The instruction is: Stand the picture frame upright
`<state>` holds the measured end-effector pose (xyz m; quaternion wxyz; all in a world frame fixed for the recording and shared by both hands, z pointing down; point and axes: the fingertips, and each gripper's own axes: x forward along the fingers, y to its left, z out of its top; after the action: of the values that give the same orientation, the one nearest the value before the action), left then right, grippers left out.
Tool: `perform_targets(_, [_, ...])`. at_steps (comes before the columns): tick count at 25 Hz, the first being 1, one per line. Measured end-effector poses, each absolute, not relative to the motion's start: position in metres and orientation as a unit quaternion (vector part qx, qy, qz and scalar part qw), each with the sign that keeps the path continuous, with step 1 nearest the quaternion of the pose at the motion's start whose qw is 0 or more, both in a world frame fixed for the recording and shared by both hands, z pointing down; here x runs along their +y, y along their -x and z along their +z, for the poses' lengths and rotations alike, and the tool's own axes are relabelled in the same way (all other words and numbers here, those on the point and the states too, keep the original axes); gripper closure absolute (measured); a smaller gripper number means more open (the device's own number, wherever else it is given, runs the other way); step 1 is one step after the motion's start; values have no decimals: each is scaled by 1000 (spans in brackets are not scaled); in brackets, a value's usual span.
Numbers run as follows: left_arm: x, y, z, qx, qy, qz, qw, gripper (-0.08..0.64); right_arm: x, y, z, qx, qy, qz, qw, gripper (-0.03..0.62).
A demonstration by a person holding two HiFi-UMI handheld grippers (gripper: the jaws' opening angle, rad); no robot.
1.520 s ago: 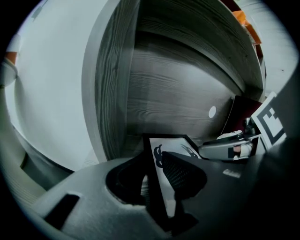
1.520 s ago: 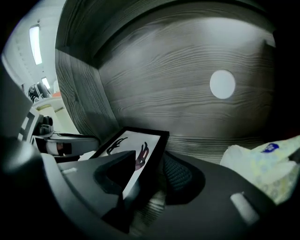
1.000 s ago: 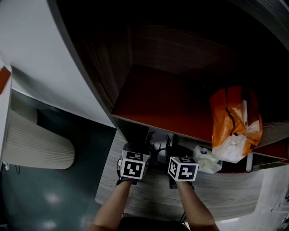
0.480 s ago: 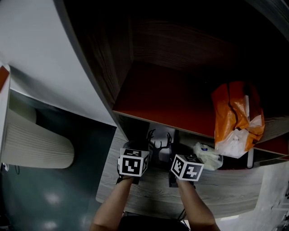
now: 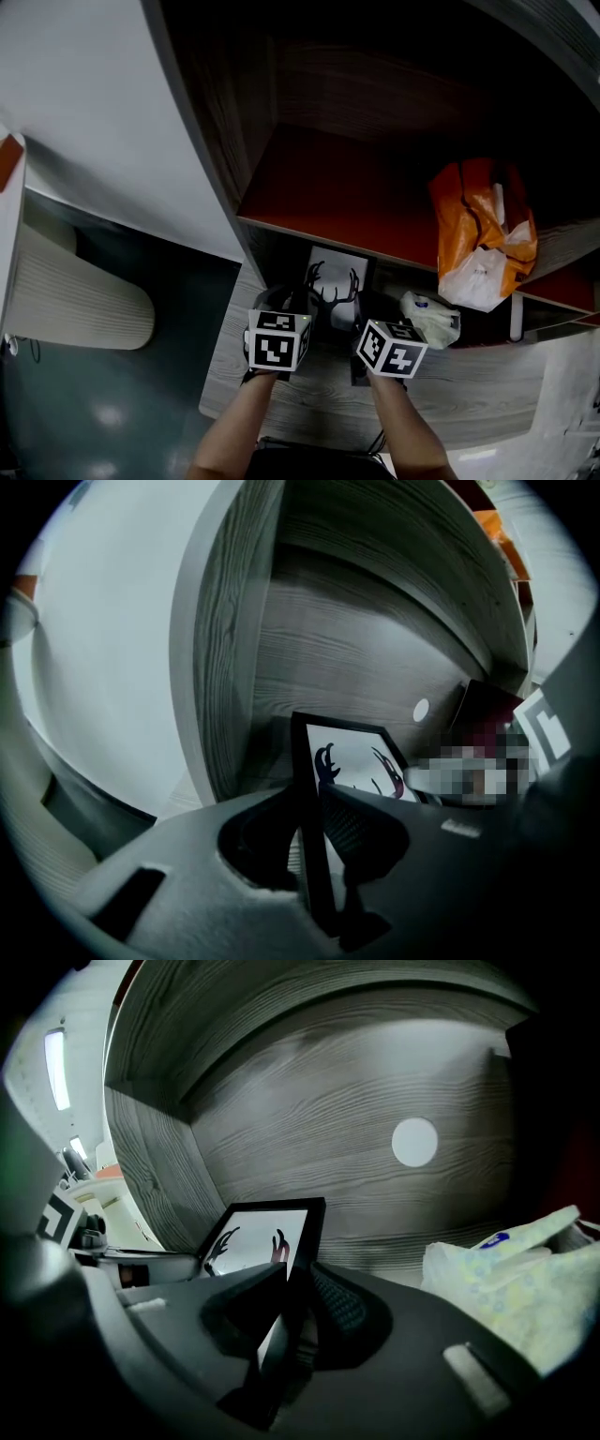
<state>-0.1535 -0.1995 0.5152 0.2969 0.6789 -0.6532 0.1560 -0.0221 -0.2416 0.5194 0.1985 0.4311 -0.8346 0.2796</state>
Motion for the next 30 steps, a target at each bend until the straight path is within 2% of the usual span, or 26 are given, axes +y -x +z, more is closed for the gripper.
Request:
perform_targets(19, [-202,150,475,-672,-688,120,247,492,-245,20,475,-857,-438,238,134,517])
perform_targets(30, [-215,153,444,-691,-691,88,190,494,-256,20,444,-868,-451,195,79,518])
